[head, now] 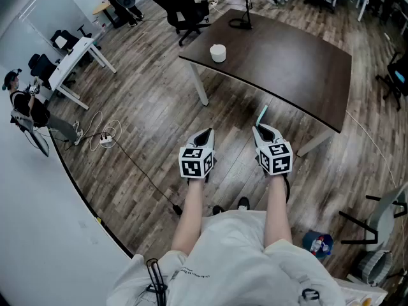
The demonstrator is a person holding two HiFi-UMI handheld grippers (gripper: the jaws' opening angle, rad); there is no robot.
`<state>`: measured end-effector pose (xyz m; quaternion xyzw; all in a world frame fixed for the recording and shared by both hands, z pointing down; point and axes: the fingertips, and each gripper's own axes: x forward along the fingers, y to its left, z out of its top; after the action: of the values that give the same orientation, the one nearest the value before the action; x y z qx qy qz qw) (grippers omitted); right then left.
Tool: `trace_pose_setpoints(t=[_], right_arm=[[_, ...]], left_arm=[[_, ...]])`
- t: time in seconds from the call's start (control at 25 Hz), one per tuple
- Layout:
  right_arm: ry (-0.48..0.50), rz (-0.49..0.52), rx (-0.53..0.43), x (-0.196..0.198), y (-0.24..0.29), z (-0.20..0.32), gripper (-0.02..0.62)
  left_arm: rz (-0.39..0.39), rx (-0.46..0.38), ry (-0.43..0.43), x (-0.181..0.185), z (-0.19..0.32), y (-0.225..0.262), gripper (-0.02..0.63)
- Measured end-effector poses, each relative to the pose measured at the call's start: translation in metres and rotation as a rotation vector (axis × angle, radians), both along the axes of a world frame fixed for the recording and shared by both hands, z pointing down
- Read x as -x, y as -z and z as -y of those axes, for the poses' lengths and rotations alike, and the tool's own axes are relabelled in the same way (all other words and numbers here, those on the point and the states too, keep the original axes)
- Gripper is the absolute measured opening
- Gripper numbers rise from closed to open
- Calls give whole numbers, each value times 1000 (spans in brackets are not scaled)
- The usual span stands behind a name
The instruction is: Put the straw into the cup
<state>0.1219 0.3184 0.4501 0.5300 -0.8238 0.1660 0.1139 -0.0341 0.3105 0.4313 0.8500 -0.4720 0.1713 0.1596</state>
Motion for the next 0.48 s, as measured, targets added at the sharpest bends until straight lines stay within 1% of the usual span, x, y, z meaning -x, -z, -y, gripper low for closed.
trace_pose_setpoints(t=[0.12,0.28,0.36,0.48], right_arm=[[21,10,-7,-3,0,1,46],[69,17,-13,-2,2,-1,48],[72,22,-19,-6,4,0,48],[74,21,-4,-9,-3,2,48]], left_arm=[[10,-8,-14,-16,-1,0,1],[13,-10,-12,-32,-5,0,1],[16,-11,-17,-39,-8,-1,1],[27,-3,-24,-43,-10,-6,0]])
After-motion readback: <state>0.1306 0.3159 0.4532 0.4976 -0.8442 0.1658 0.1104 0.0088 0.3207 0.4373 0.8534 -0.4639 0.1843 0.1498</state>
